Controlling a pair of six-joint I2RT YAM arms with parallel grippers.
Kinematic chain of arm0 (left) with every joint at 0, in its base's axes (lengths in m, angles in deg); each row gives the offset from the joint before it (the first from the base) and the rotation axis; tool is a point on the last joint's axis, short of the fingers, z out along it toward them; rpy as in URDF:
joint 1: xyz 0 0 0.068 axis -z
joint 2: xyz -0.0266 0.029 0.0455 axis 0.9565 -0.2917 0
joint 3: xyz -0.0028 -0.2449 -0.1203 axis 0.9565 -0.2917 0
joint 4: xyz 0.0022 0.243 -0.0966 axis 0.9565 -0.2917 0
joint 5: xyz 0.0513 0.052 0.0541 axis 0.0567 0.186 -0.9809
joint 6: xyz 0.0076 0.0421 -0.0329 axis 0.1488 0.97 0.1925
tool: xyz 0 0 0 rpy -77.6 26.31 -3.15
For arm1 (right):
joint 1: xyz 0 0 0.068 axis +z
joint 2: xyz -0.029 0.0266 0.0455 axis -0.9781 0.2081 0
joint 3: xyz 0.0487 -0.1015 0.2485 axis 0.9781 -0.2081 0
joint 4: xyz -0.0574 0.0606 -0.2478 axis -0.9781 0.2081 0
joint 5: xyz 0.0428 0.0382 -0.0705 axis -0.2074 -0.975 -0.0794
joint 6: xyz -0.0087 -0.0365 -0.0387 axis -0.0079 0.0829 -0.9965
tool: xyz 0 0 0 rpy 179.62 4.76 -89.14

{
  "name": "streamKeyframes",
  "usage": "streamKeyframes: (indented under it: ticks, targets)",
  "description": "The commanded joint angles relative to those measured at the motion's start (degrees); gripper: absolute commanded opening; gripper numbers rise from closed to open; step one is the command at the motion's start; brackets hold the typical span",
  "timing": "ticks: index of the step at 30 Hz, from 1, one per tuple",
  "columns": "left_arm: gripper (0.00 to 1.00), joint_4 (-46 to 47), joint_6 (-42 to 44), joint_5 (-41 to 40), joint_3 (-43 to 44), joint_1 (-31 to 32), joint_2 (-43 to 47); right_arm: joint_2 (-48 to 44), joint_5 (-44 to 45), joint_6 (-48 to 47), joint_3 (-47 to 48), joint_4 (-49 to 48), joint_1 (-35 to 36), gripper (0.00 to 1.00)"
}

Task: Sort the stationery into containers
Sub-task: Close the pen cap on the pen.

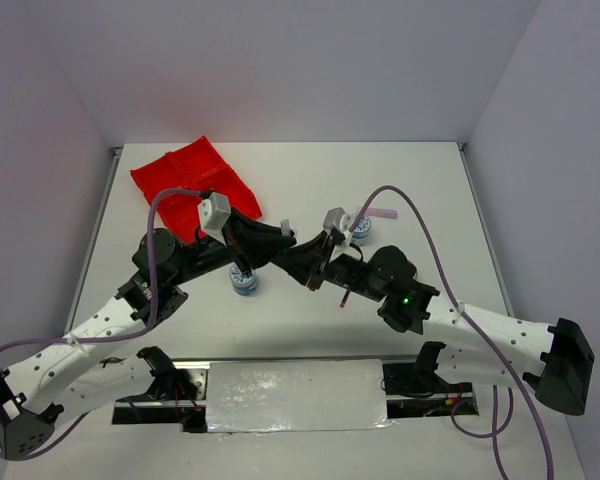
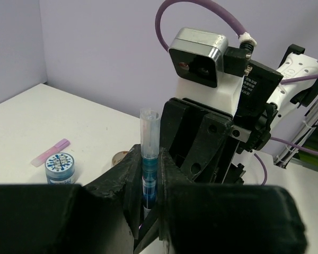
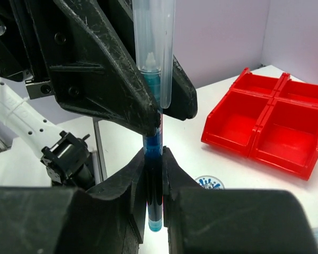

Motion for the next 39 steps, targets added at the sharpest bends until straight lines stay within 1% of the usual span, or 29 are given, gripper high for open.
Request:
streamKeyframes:
  ticks: [1, 3, 4, 5, 6, 10, 11, 12, 13, 14, 15, 19, 20, 21, 25, 27, 30, 32, 35, 36, 37, 38, 39]
  targets:
    - [0.18, 3.6, 2.4, 3.7, 0.6, 0.5, 0.2, 0.7, -0.2, 1.3, 2.9, -1.5, -0.3, 0.0]
    - [0.33, 4.1, 3.1, 3.9, 0.3, 0.5, 0.1, 0.8, 0.4, 1.8, 2.7, -1.6, -0.3, 0.0]
    - [0.48, 3.9, 3.3, 3.3, 0.4, 0.5, 0.2, 0.7, 1.5, 1.9, 2.7, -1.4, -0.3, 0.0]
    - [0.54, 3.3, 3.5, 2.9, 0.4, 0.5, 0.3, 0.7, 2.0, 2.0, 2.8, -1.2, -0.3, 0.0]
    - [0.68, 3.1, 3.7, 2.5, 0.4, 0.5, 0.4, 0.7, 2.1, 2.1, 3.0, -1.0, -0.3, 0.0]
    - [0.78, 2.5, 3.9, 0.6, 0.7, 0.4, 1.1, 1.1, 1.4, 1.3, 3.2, -0.1, -0.3, 0.0]
    - [0.82, 2.2, 4.0, -1.0, 1.0, 0.5, 1.4, 1.4, 1.1, 1.3, 3.4, -0.2, -0.3, 0.0]
    - [0.87, 1.6, 4.2, -1.4, 1.8, 0.5, 1.7, 1.6, 0.8, 1.3, 3.5, 0.0, -0.2, 0.0]
    - [0.89, 1.4, 4.5, -1.7, 2.2, 0.5, 1.9, 2.1, 0.4, 1.3, 3.8, 0.1, -0.3, 0.0]
    - [0.94, 1.0, 5.0, -3.5, 3.3, 0.5, 1.9, 2.3, 0.2, 1.2, 3.9, 0.3, -0.3, 0.0]
    - [0.95, 0.2, 5.1, -4.1, 3.8, 0.5, 2.0, 2.4, -0.1, 1.2, 4.1, 0.5, -0.3, 0.0]
    - [0.94, -2.6, 6.1, -8.8, 6.5, 0.5, 0.4, 2.6, -1.0, 1.1, 4.3, 0.7, -0.2, 0.0]
    - [0.93, -3.1, 5.9, -9.2, 7.6, 0.5, 0.0, 2.5, -0.9, 1.0, 4.4, 0.7, -0.3, 0.0]
    - [0.89, -3.8, 5.8, -9.5, 8.0, 0.5, -0.3, 2.5, -0.9, 1.0, 4.3, 0.8, -0.2, 0.0]
    - [0.85, -2.9, 4.9, -9.9, 8.1, 0.5, -0.8, 2.3, -0.8, 0.7, 4.5, 1.3, -0.3, 0.0]
    - [0.8, -2.7, 4.7, -9.8, 7.9, 0.4, -0.8, 2.4, -0.7, 0.6, 4.7, 1.5, -0.3, 0.0]
    - [0.65, -3.1, 4.6, -9.4, 8.1, 0.4, -1.3, 2.1, -0.6, 0.5, 4.5, 1.1, -0.2, 0.0]
    - [0.61, -3.3, 4.5, -9.1, 7.9, 0.5, -1.5, 1.8, -0.5, 0.5, 4.5, 1.3, -0.3, 0.0]
    - [0.61, -2.9, 4.1, -8.7, 7.2, 0.5, -1.7, 1.7, -0.2, 0.4, 4.5, 1.5, -0.3, 0.0]
    - [0.59, -2.5, 4.0, -8.5, 7.0, 0.4, -1.8, 1.7, 0.0, 0.4, 4.5, 1.5, -0.3, 0.0]
    - [0.55, -2.4, 3.9, -8.4, 6.8, 0.4, -1.8, 1.7, 0.2, 0.4, 4.5, 1.5, -0.2, 0.0]
    - [0.45, -2.4, 3.7, -8.3, 6.9, 0.4, -1.9, 1.6, 0.5, 0.5, 4.5, 1.5, -0.3, 0.0]
    - [0.42, -2.8, 3.7, -8.0, 6.9, 0.4, -2.0, 1.5, 0.8, 0.5, 4.5, 1.6, -0.3, 0.0]
